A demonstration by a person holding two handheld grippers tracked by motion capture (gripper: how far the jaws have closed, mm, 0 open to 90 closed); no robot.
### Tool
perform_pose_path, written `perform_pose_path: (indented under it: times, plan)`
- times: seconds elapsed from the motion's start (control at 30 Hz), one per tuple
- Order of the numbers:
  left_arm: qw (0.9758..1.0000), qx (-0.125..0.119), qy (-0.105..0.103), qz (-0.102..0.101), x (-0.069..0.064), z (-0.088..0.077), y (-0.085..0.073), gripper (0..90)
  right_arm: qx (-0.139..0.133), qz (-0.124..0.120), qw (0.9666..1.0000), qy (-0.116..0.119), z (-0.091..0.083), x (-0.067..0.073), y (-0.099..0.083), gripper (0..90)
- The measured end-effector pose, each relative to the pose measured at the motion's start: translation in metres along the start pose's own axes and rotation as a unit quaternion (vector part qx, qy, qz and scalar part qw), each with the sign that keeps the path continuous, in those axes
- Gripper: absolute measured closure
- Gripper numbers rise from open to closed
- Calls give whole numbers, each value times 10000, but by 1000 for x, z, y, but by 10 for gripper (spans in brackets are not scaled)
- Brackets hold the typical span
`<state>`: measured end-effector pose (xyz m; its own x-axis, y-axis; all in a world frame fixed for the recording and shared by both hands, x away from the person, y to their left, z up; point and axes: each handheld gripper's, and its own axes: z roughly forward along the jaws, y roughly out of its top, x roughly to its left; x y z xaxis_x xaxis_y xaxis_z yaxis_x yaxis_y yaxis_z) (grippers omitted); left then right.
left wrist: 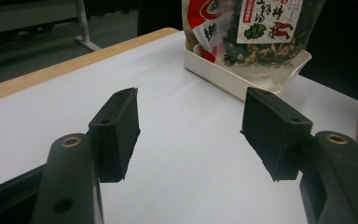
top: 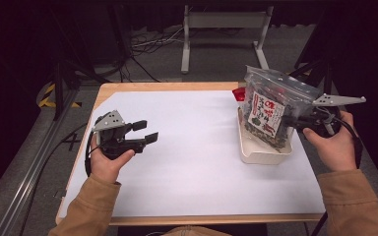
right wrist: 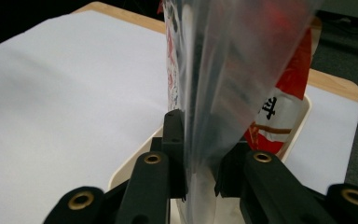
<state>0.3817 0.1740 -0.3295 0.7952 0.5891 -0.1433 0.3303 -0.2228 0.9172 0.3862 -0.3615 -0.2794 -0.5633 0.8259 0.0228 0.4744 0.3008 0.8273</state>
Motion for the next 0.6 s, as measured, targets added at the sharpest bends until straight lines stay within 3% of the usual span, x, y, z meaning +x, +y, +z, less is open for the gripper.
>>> perform_pose_path:
  times: [0.17, 0.33, 0.6]
  plan:
    - [10000, -13, 27, 25, 1, -1, -1, 373, 117, -53, 9999, 39, 10, 1, -6, 772]
    - [10000, -19, 16, -6, 1, -2, -1, 372, 229, 82, 9996, 167, 22, -4, -16, 769]
    - [10000, -9, 15, 20, -1, -1, -1, 371, 56, 247, 9994, 249, 25, -9, -33, 766]
